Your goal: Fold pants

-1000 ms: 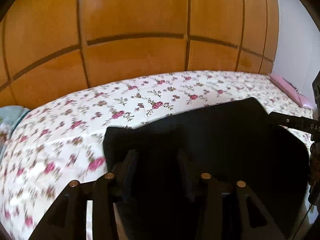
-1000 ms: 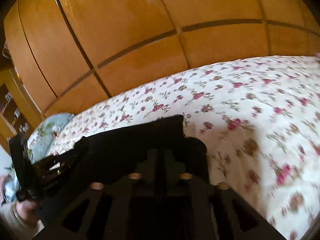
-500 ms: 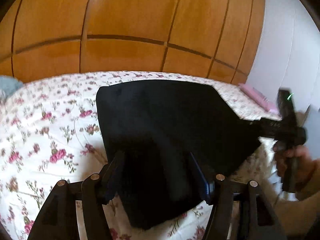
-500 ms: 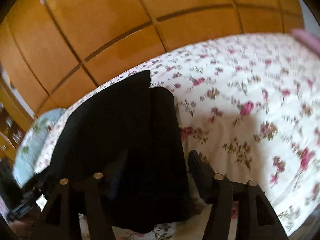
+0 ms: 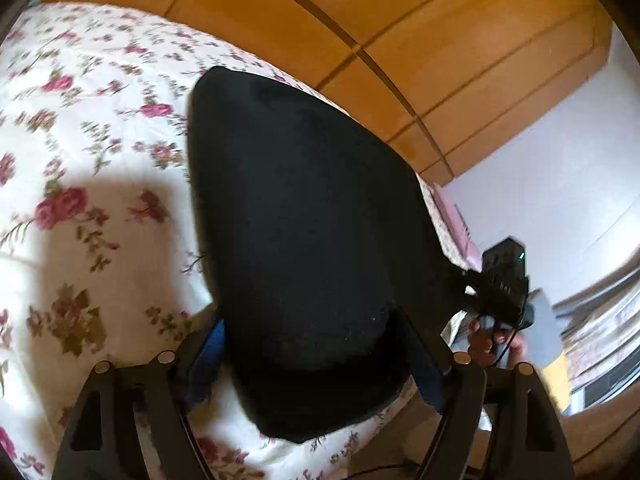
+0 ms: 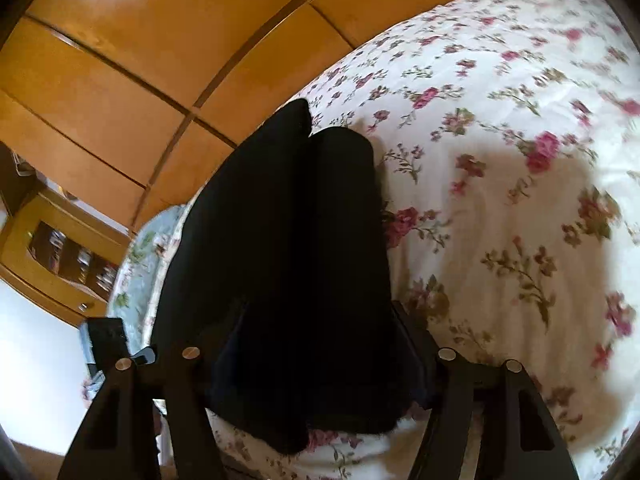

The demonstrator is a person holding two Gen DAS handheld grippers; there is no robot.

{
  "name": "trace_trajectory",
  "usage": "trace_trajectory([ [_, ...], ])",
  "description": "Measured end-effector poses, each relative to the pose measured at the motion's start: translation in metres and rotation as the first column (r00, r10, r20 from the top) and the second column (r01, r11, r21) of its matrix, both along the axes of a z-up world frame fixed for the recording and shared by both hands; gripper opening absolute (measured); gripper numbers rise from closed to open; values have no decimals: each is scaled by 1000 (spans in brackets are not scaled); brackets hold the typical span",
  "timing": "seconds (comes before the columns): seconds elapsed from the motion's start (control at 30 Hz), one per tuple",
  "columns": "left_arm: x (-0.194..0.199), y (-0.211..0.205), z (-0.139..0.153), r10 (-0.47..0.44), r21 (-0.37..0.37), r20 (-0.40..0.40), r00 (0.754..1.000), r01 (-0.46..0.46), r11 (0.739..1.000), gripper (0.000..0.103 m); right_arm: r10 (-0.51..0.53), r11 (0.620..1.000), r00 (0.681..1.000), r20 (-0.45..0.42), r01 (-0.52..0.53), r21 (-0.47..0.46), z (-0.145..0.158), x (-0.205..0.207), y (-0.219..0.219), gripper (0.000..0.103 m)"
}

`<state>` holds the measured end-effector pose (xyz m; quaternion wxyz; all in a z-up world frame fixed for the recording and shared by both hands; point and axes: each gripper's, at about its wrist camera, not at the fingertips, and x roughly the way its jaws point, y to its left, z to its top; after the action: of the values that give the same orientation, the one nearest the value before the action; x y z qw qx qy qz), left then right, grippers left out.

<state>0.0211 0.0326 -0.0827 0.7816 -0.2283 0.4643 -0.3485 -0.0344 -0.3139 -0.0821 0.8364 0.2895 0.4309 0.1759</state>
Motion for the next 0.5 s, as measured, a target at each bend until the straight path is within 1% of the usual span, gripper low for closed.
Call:
trace_trajectory([
  [0.03,-3,-6,2,1,31,13,1000,-1,1000,73,4,1000,1000,10,-4,-31,3,0,6,59],
  [0.07,-4,-9,6,7,57,25,1000,-9,998,69,5,997,999,33,-2,-79,8,0,13,57],
  [0.1,-5,-12,12,16,76,45,999,-19,997,63,8,994,998,54,-2,-110,12,0,17,52],
  [0.13,-6,-13,18,22,85,61,998,-27,996,58,14,989,997,82,-2,-145,18,-1,20,50],
  [0.17,-8,-14,29,30,101,99,995,-40,994,56,21,985,994,110,-2,-175,24,-2,24,49],
  [0.23,-8,-16,41,35,114,154,987,-53,992,51,24,982,987,157,7,-191,34,-2,25,46],
  [0.33,-3,-21,64,37,141,253,967,-75,987,49,11,980,974,226,34,-194,48,-2,22,45],
  [0.4,3,-27,77,32,171,319,947,-91,981,49,-1,979,964,267,55,-195,56,6,21,45],
  [0.5,21,-32,88,28,212,381,924,-117,970,49,-11,977,952,307,75,-198,64,27,25,45],
])
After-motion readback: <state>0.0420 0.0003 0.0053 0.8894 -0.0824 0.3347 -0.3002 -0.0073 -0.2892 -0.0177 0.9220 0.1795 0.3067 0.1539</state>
